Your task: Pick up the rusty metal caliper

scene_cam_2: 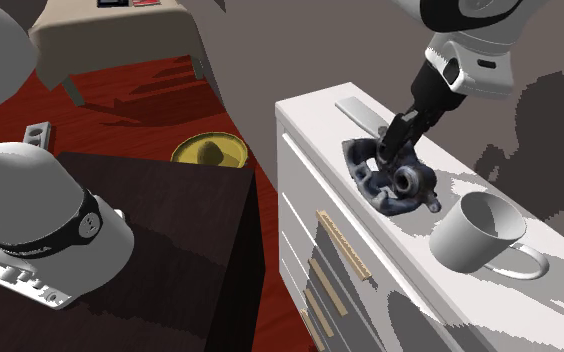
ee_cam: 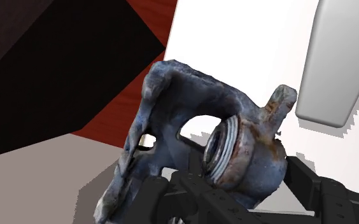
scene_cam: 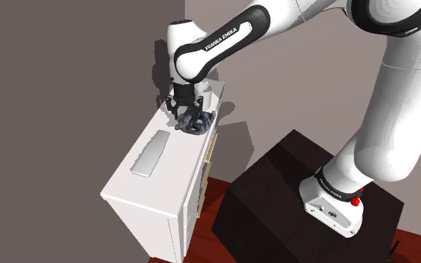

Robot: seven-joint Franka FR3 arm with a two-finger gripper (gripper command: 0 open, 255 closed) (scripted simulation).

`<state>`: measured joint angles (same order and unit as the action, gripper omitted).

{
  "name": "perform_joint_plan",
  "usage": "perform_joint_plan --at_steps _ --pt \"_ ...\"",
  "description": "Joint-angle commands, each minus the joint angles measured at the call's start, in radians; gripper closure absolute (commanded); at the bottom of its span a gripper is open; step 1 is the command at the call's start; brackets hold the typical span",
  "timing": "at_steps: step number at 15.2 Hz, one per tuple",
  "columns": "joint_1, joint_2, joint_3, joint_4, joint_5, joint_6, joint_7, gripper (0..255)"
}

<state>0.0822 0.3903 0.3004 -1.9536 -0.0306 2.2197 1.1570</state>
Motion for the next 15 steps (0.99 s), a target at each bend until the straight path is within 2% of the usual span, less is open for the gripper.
perform_joint_plan --at_steps 1,15 --pt "-0.002 -0.013 0.002 0.006 0.004 -0.018 -0.002 255" --pt "-0.013 -0.103 0.014 0.057 0.032 -0.156 -0.012 255"
